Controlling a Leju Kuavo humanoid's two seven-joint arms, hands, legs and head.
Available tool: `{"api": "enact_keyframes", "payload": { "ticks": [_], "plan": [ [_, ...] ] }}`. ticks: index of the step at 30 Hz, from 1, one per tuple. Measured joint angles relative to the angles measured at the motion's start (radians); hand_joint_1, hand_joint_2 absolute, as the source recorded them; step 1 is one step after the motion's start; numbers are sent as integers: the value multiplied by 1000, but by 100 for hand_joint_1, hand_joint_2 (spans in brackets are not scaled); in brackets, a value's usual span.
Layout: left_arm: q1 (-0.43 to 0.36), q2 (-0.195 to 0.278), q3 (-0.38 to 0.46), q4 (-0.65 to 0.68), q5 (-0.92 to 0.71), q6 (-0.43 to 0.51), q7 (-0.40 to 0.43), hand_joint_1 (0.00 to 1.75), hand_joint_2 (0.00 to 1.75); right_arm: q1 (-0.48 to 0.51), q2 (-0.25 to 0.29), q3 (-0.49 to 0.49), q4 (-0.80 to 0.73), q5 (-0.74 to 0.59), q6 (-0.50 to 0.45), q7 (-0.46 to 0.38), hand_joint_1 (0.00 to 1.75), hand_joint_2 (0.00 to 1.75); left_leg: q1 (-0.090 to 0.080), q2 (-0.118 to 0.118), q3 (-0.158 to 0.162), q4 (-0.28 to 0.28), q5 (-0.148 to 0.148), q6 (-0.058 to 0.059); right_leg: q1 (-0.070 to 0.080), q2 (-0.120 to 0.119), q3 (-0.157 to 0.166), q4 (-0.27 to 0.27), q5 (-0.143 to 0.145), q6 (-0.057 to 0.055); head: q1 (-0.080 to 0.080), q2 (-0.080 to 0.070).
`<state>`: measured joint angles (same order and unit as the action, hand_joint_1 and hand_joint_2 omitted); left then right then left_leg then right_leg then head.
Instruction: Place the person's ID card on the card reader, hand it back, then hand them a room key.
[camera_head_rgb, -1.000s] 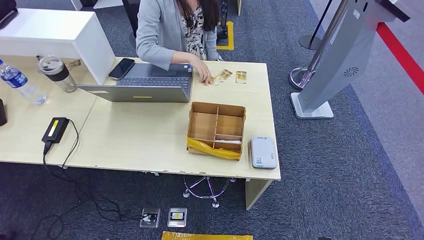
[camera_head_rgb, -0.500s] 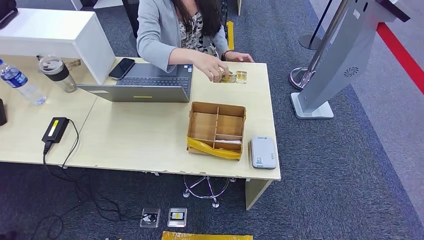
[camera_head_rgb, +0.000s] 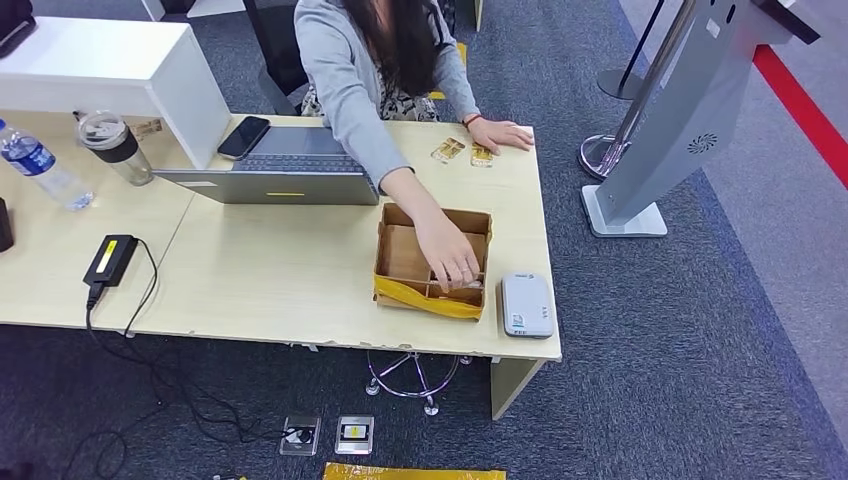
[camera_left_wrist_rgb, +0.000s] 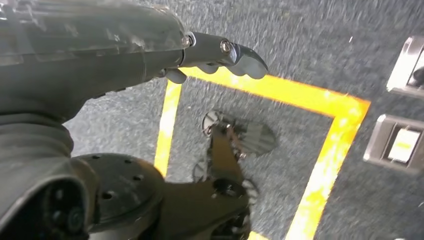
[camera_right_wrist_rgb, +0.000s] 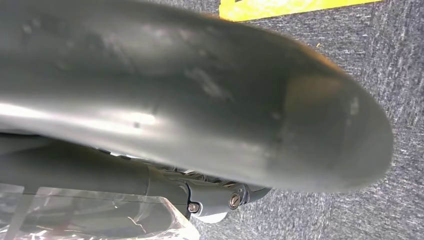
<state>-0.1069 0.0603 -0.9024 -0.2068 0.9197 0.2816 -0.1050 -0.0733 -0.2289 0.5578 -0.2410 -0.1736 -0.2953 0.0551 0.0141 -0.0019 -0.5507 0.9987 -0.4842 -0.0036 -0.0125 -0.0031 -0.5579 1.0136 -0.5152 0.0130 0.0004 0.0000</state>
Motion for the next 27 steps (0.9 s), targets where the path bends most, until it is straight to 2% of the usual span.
{"api": "enact_keyframes", "payload": {
  "ticks": [27],
  "plan": [
    [-5, 0, -34, 17, -55, 11, 49, 0, 0, -4, -3, 34, 7, 32, 15, 11, 0, 0, 0, 0, 0, 0, 0, 0, 0, 0, 0, 0, 0, 0, 0, 0]
  ]
}}
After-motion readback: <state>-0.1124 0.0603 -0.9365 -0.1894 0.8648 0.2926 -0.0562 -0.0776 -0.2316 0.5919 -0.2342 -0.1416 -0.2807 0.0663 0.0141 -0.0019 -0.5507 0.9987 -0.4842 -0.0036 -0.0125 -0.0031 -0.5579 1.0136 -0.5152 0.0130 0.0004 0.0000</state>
